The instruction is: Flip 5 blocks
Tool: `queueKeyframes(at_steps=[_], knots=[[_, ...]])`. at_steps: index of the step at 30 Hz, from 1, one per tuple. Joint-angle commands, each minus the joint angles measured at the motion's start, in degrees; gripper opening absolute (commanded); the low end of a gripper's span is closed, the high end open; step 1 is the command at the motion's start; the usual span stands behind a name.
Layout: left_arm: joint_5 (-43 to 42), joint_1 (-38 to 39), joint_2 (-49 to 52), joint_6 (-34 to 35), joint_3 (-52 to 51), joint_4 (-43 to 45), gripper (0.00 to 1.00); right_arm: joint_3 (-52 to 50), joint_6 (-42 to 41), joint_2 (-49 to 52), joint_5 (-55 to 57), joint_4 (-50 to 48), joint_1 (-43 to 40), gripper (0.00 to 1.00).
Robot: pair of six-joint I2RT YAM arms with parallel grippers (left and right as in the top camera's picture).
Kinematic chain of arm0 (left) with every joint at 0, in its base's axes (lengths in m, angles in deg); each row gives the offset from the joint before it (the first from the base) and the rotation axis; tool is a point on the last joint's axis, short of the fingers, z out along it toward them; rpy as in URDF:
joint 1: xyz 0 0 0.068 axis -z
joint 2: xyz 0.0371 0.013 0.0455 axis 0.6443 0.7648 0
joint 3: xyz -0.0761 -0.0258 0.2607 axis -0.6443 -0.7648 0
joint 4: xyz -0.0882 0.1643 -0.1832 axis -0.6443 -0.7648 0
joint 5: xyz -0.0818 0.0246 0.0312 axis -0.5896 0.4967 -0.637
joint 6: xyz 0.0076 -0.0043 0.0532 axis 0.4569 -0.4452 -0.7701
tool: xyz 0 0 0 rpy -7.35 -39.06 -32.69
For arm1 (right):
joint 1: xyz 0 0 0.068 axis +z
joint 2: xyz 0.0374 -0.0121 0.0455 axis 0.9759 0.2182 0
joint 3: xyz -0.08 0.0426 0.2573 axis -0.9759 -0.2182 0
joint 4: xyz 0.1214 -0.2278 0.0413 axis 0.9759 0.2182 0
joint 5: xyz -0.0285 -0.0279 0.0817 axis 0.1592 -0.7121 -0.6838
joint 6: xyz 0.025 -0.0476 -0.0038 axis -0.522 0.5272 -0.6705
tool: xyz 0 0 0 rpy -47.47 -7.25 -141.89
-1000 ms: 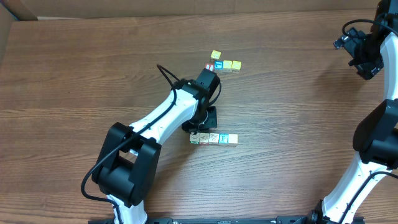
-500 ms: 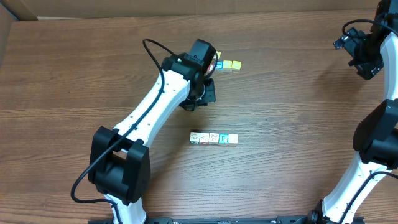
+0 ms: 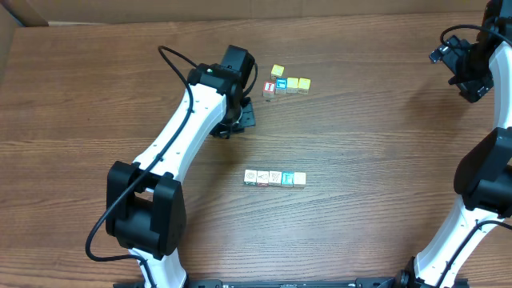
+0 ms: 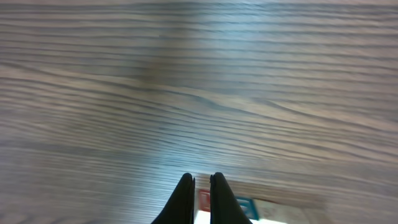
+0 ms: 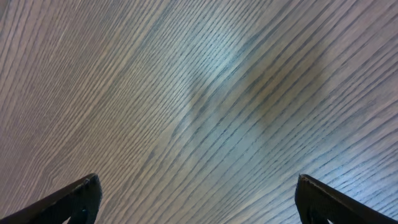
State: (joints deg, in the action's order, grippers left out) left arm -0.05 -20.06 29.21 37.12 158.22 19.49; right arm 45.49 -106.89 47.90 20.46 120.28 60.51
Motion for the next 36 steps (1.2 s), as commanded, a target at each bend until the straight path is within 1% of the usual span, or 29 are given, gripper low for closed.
queueKeyframes(at_steps=[1, 8, 32, 36], knots=[[4.61, -1.68, -1.18, -0.52, 1.18, -1.31, 0.04, 0.66, 0.37, -1.55, 0.11, -0.07, -0.17, 1.0], [4.48, -2.95, -1.18, -0.5, 1.18, -4.83, 0.04, 0.66, 0.37, -1.55, 0.13, -0.07, -0.17, 1.0], [4.15, -2.95, -1.18, 0.59, 1.18, -6.69, 0.04, 0.66, 0.37, -1.55, 0.11, -0.07, -0.17, 1.0], [2.93, -2.93, -1.18, 0.55, 1.46, -8.07, 0.04, 0.66, 0.37, -1.55, 0.11, -0.07, -0.17, 1.0]])
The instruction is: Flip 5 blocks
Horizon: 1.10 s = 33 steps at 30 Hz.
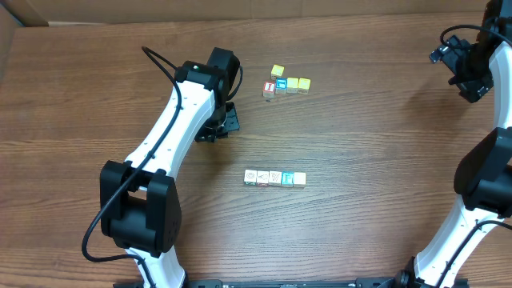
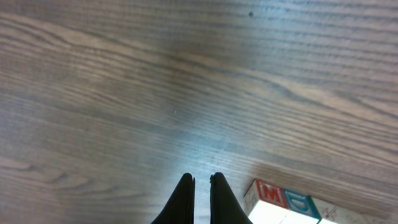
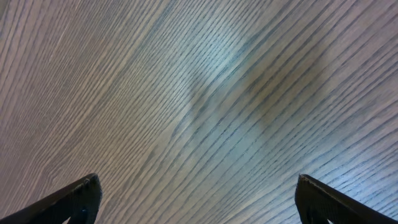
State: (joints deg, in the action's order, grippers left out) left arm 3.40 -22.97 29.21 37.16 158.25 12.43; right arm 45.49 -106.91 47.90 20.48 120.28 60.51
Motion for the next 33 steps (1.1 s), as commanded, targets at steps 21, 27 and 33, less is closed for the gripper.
queueKeyframes(at_steps=[21, 27, 33], knots=[[-1.62, -0.17, -1.16, -6.19, 2.73, -6.16, 0.04, 0.66, 0.39, -1.55, 0.09, -0.07, -0.17, 1.0], [-2.51, -0.22, -1.16, -8.24, 2.73, -8.52, 0.04, 0.66, -0.44, -1.55, 0.07, -4.72, -0.17, 1.0], [-8.5, -1.11, -1.62, -12.15, 2.78, -8.92, 0.04, 0.66, -0.5, -1.55, -0.07, -6.01, -0.17, 1.0]])
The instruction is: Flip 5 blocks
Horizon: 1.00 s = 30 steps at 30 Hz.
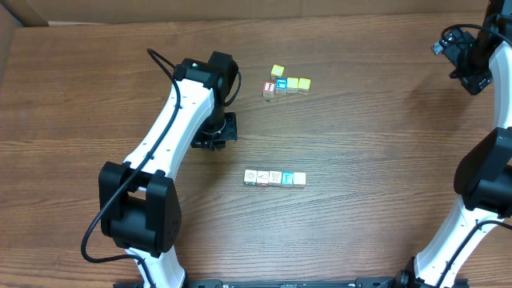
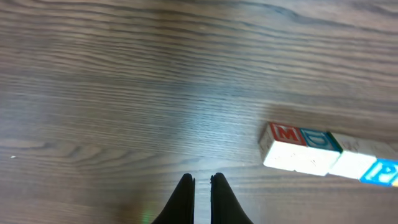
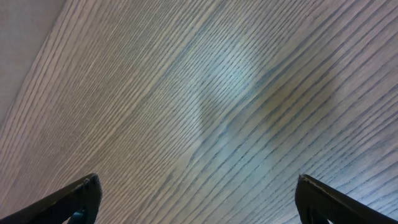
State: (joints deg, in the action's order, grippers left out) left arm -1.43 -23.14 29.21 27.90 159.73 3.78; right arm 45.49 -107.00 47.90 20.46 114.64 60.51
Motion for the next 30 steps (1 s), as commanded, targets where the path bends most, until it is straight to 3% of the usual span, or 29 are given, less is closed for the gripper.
queueKeyframes(at_steps=[1, 7, 8, 9, 10, 11, 22, 30], knots=[[-3.96, -1.14, -2.12, -2.89, 1.29, -0.46, 0.04, 0.66, -0.37, -1.55, -0.85, -0.35, -0.17, 1.0], [-3.17, -1.57, -8.79, -2.86, 1.29, -1.36, 0.04, 0.68, 0.46, -1.57, -11.41, 7.48, -0.17, 1.0], [-3.13, -1.64, -10.32, -2.89, 1.29, -1.38, 0.04, 0.79, 1.42, -1.88, -12.94, 8.44, -0.39, 0.88], [-3.15, -1.64, -11.52, -2.86, 1.29, -1.46, 0.04, 0.79, 2.23, -2.19, -14.19, 9.9, -0.61, 0.61], [-3.17, -1.64, -12.68, -2.82, 1.29, -1.6, 0.04, 0.79, 2.23, -2.69, -14.6, 11.17, -0.87, 0.15], [-3.17, -1.64, -13.81, -2.78, 1.29, -2.01, 0.04, 0.79, 2.25, -3.41, -14.45, 12.41, -0.87, 0.04], [-2.1, -1.62, -15.5, 0.26, 1.11, -4.11, 0.04, 0.76, 12.41, -19.02, -13.84, 22.97, 5.73, 0.04], [-2.12, -1.57, -14.43, 2.54, 1.01, -1.4, 0.04, -1.68, 13.99, -20.94, -11.74, 31.56, 17.03, 0.04]])
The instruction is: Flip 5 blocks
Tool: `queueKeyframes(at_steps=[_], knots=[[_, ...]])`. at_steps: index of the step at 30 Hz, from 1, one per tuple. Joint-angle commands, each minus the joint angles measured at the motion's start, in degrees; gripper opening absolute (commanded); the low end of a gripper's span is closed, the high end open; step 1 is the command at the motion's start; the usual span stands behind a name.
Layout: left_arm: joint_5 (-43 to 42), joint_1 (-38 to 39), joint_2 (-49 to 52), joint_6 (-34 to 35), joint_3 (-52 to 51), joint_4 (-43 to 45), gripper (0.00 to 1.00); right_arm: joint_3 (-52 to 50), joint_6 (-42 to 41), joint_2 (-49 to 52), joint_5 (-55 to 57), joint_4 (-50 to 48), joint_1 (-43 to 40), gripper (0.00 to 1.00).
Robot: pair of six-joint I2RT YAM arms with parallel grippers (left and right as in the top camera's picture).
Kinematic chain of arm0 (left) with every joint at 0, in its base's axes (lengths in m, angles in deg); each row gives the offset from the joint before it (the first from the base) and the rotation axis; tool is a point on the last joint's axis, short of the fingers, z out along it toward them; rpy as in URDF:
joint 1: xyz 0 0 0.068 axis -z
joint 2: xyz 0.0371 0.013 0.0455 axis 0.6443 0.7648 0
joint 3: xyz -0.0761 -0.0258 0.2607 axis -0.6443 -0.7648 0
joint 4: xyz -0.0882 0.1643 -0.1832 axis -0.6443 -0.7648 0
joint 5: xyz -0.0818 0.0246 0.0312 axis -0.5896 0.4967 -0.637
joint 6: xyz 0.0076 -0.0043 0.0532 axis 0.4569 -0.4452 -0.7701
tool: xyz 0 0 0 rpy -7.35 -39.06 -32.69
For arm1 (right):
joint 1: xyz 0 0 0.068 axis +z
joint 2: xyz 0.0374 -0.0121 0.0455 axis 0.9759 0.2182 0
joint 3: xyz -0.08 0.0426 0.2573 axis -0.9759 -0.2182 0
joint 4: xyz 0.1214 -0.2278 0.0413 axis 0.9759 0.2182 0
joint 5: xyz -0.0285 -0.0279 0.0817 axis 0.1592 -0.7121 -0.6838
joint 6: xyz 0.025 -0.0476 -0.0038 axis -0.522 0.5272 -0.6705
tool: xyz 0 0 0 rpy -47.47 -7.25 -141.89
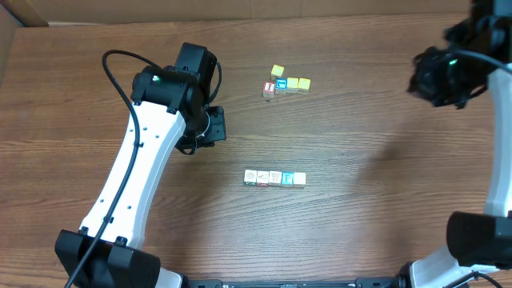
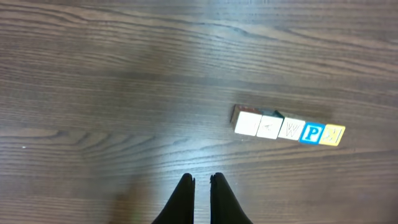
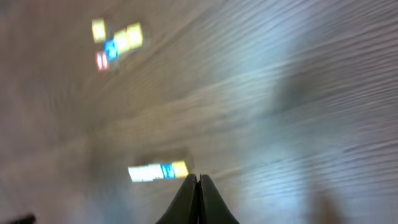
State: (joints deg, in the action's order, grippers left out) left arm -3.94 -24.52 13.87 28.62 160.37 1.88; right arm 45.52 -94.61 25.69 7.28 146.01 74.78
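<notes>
A row of several small blocks point(image 1: 274, 178) lies at the table's middle; the left wrist view shows the row point(image 2: 287, 129) white at its left, blue then yellow at its right. A second cluster of yellow, blue and red blocks point(image 1: 285, 83) sits farther back. My left gripper point(image 1: 212, 128) hangs left of both groups, and its fingers point(image 2: 185, 190) are shut on nothing. My right gripper point(image 1: 432, 76) is over the table's right side, shut and empty. Its blurred view shows the row point(image 3: 158, 171) and the cluster point(image 3: 115, 45).
A brown wooden table point(image 1: 360, 232) carries everything. A cardboard wall point(image 1: 24, 12) runs along the back left edge.
My right arm has moved from the far right corner in over the table, and its gripper, open before, is now shut. The left gripper sits slightly farther left, and the row looks smaller in its view.
My left gripper, shut, was just left of the back cluster. It then stood farther left and nearer the front at each moment, with the middle row coming into its view. The right gripper stayed open at the far right corner until now.
</notes>
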Motion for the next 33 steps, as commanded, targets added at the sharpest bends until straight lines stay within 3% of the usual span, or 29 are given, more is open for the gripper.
queueKeyframes(at_steps=[1, 11, 21, 27, 33], knots=[[0.44, -0.2, 1.07, 1.79, 0.28, 0.79, 0.04, -2.69, 1.55, 1.27, 1.95, 0.35, 4.52, 0.04], [0.15, -0.2, 1.68, 2.19, -7.34, 5.51, 0.04, -16.94, -0.98, 1.25, 2.99, -5.46, 14.56, 0.04], [-0.22, -0.2, 1.95, 4.02, -16.65, 13.81, 0.04, -39.74, -5.79, -0.48, 3.63, -25.38, 18.32, 0.04], [-0.24, -0.2, 2.32, 4.22, -18.32, 15.67, 0.04, -52.78, -8.15, -7.87, 10.16, -37.83, 19.82, 0.04], [0.81, -0.2, 3.13, 4.17, -18.34, 15.96, 0.04, -57.44, -8.11, -11.69, 10.75, -41.97, 19.93, 0.04]])
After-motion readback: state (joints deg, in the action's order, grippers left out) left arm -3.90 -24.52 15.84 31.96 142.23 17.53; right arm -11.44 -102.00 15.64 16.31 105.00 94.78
